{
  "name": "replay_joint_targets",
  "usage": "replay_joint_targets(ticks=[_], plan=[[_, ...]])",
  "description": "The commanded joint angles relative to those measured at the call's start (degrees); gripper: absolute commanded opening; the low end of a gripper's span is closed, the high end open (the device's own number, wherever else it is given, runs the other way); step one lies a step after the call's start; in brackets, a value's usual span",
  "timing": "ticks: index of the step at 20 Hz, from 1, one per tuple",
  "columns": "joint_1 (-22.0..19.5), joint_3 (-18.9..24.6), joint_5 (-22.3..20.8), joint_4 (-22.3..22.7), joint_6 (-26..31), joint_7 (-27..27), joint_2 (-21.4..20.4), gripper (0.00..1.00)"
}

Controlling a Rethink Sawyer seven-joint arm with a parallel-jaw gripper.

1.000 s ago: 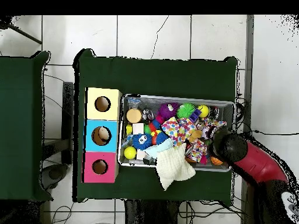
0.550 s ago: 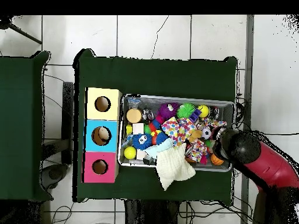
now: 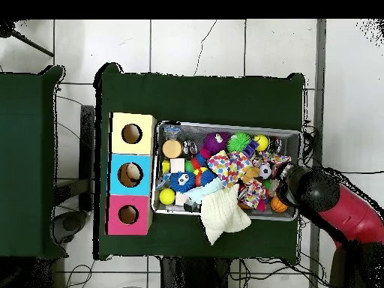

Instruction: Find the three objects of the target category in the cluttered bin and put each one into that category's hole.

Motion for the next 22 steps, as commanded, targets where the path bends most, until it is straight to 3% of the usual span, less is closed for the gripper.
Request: replay_joint_targets(ticks=[1,17,22], plan=[[-1.8,6.1,-3.3,2.8,-0.7,0.1,0.8,1.00],[-4.0,7.1,-3.3,1.9,2.9,-1.7,-0.6,1.00],[-0.8,6.9,-4.3,-0.7,3.9,-1.2,1.3,1.00]])
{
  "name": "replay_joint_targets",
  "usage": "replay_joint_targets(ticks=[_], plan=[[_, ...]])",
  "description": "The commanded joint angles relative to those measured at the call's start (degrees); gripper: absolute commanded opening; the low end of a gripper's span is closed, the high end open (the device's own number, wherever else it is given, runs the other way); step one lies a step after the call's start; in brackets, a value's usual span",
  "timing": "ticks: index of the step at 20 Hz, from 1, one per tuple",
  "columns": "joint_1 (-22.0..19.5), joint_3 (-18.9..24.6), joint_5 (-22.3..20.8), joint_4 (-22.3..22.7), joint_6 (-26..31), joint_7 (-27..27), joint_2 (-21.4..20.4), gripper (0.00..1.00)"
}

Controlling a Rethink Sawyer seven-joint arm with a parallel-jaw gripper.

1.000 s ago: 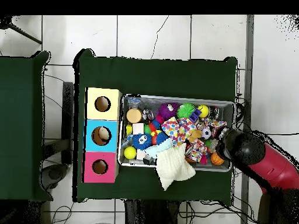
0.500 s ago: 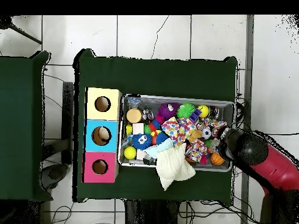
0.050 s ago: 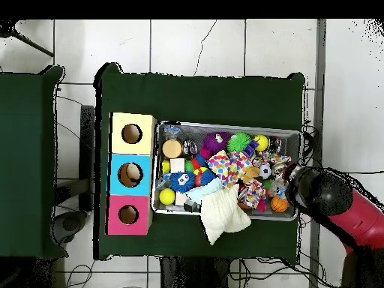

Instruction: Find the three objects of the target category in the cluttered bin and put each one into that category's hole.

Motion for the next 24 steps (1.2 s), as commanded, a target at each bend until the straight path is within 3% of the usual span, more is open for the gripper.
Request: replay_joint_targets(ticks=[1,10,12,18,24], plan=[[2.9,5.1,-4.4,-1.3,4.2,-0.8,2.4,1.00],[7.5,5.9,2.1,3.1,1.5,8.9,2.2,1.00],[7.6,6.6,2.4,5.7,-2.1,9.7,2.6,1.00],[7.0,7.1,2.8,5.6,-4.0,9.1,3.9,1.00],[5.7,8.5,2.6,10.7,-6.0,8.8,0.8,1.00]])
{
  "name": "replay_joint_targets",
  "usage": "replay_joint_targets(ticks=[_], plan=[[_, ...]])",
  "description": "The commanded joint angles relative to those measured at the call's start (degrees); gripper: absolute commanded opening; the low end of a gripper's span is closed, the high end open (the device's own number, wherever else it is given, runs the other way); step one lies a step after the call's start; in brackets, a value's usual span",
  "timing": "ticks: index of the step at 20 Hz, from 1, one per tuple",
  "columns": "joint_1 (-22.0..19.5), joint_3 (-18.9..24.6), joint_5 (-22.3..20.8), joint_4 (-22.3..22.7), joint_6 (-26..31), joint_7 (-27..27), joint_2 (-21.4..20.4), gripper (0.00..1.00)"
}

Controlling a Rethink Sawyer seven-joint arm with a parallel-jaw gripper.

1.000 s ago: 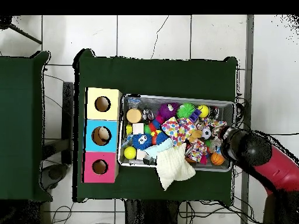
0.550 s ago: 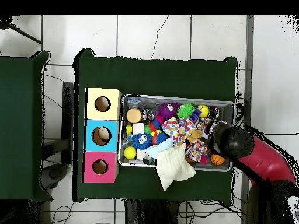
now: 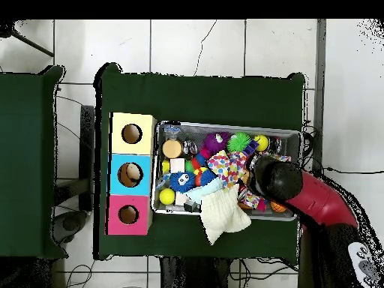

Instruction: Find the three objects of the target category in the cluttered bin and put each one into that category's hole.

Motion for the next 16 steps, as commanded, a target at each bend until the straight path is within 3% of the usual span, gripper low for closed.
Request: replay_joint_targets(ticks=[1,16], plan=[[-1.5,5.6,1.4,8.2,-4.9,8.8,0.0,1.00],[-5.8,7.3,-2.0,7.2,-7.3,3.9,2.8,1.00]])
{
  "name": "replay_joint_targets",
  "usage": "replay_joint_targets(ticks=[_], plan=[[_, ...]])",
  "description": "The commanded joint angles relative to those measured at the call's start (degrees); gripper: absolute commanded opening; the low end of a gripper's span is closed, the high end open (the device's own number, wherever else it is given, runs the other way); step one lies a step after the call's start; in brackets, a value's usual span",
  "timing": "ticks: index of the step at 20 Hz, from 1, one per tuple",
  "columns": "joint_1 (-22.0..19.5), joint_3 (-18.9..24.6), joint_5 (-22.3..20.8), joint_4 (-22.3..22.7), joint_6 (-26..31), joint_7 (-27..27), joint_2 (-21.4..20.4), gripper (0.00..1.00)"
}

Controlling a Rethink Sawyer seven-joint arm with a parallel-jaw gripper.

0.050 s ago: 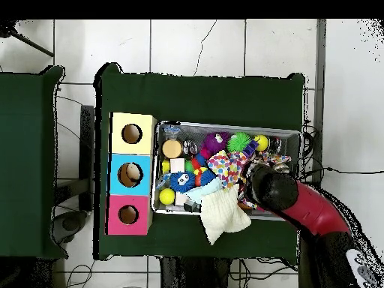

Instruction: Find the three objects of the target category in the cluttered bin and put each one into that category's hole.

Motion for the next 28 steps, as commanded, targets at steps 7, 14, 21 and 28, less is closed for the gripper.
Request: replay_joint_targets(ticks=[7,14,21,28], plan=[[-6.1,6.5,-3.4,-0.7,0.3,-0.1,4.0,1.00],[-6.1,6.3,-3.9,-2.5,3.0,-0.8,4.1,1.00],[-5.6,6.2,-3.9,-2.2,4.1,0.1,3.0,1.00],[1.3,2.0,-2.0,-1.6,5.0,6.3,0.7,1.00]])
